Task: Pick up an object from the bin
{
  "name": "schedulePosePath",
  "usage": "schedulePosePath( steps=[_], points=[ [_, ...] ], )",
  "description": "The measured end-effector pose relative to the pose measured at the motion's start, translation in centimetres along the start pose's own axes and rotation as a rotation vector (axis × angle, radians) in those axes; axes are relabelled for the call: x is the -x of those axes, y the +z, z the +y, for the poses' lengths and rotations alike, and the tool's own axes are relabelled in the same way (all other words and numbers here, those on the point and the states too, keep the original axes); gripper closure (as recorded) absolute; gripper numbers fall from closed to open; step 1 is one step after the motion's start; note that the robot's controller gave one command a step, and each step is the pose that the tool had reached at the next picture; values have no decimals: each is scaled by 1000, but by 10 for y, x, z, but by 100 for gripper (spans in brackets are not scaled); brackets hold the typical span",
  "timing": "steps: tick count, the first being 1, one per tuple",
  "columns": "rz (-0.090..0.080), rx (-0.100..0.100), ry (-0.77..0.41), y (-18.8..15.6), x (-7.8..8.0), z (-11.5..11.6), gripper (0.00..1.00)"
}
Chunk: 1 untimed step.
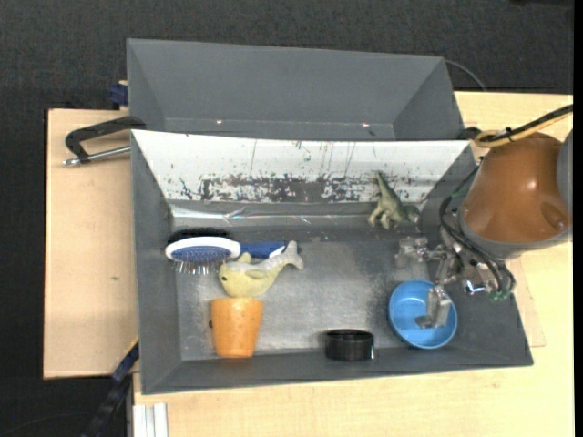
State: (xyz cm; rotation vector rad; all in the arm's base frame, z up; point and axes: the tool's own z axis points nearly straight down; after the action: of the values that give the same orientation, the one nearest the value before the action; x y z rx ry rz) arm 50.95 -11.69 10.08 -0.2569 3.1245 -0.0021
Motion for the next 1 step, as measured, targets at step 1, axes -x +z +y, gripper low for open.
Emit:
schedulePosePath(
  steps=[1],
  points=[
    [8,4,-112,31,-7,6,0]
  ],
)
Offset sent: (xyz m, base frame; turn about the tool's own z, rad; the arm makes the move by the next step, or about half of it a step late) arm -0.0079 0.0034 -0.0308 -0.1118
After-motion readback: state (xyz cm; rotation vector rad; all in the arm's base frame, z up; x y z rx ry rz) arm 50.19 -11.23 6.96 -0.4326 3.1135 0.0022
